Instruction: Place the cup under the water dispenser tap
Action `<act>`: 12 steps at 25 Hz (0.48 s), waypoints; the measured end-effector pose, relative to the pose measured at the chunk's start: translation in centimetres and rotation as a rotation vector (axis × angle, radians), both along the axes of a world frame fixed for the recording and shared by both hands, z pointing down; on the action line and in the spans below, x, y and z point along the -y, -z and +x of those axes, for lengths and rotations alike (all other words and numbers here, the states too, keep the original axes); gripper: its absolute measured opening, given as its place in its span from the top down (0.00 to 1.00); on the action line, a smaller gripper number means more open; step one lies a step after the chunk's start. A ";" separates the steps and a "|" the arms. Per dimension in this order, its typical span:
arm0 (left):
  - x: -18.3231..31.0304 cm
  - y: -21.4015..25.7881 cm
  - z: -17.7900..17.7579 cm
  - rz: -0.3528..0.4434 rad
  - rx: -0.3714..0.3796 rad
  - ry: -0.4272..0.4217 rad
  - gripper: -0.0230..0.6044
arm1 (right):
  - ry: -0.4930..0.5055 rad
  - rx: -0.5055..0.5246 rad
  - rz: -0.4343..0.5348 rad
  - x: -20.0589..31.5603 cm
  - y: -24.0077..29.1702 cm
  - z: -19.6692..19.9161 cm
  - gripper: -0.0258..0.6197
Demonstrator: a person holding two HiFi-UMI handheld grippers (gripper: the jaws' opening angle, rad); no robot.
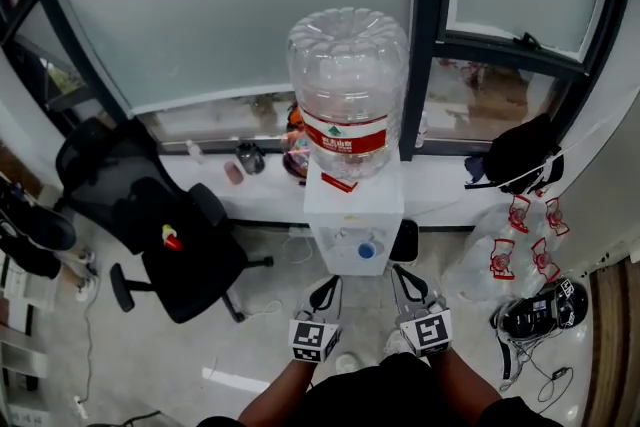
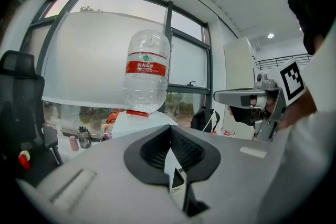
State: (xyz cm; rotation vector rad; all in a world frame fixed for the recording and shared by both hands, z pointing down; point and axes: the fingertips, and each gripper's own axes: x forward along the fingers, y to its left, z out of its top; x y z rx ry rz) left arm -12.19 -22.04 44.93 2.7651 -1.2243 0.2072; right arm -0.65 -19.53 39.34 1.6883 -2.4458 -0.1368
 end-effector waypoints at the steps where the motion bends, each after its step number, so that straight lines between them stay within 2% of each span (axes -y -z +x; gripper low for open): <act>1: -0.2 0.0 0.2 -0.001 -0.002 -0.003 0.94 | 0.000 -0.004 0.001 -0.1 0.0 0.0 0.96; 9: -0.9 0.9 0.1 0.026 0.003 0.000 0.94 | -0.016 0.002 0.002 -0.4 -0.1 -0.1 0.96; 12: -0.9 1.0 0.1 0.025 0.006 -0.006 0.94 | -0.019 0.043 0.001 -0.4 -0.2 -0.1 0.96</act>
